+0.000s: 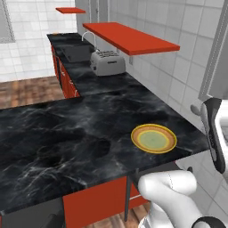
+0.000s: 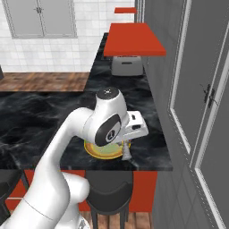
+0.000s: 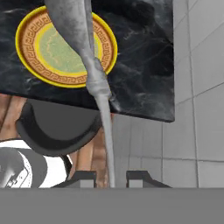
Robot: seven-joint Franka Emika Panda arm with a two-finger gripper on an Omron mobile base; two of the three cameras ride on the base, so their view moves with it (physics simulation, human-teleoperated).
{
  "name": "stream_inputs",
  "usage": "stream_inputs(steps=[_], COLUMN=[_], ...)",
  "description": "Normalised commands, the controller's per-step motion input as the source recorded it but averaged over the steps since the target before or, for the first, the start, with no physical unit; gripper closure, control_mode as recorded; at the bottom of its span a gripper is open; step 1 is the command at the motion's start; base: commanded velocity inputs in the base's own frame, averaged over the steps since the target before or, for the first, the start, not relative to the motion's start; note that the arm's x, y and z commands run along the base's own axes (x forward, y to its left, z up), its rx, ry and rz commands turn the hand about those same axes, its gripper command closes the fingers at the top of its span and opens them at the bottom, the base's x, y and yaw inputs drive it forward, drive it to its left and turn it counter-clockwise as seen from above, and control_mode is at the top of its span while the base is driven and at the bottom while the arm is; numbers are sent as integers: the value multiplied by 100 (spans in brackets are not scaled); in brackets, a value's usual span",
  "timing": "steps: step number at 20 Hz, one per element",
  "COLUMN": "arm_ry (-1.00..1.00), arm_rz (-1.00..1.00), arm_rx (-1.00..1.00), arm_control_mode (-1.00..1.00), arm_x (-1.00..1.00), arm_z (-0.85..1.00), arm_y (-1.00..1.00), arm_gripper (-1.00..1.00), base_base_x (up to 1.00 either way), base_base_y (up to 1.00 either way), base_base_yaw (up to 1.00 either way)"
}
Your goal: Take the fork and place it on the left side of the plate. Then take the spoon and place it on the right side of the plate. Make sure they're directly next to the plate.
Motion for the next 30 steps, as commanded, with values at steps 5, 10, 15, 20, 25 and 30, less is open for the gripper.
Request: stream_inputs(steps=[5, 10, 15, 20, 25, 30], arm_ry=[4, 1, 0, 0, 0, 1], arm_rz=[-2, -1, -1, -1, 0, 0], arm_rx=[-9, -4, 0, 0, 0, 2], arm_control_mode=[-100, -100, -100, -100, -100, -100], arm_x=[65, 57, 53, 58, 55, 38], arm_z=[-41, -47, -43, -35, -37, -39], arm_y=[0, -1, -6, -15, -28, -33], arm_gripper=[100, 100, 100, 100, 100, 100], base_base_x=[0, 0, 0, 0, 0, 0], base_base_y=[0, 0, 0, 0, 0, 0], base_base_yaw=[0, 0, 0, 0, 0, 0])
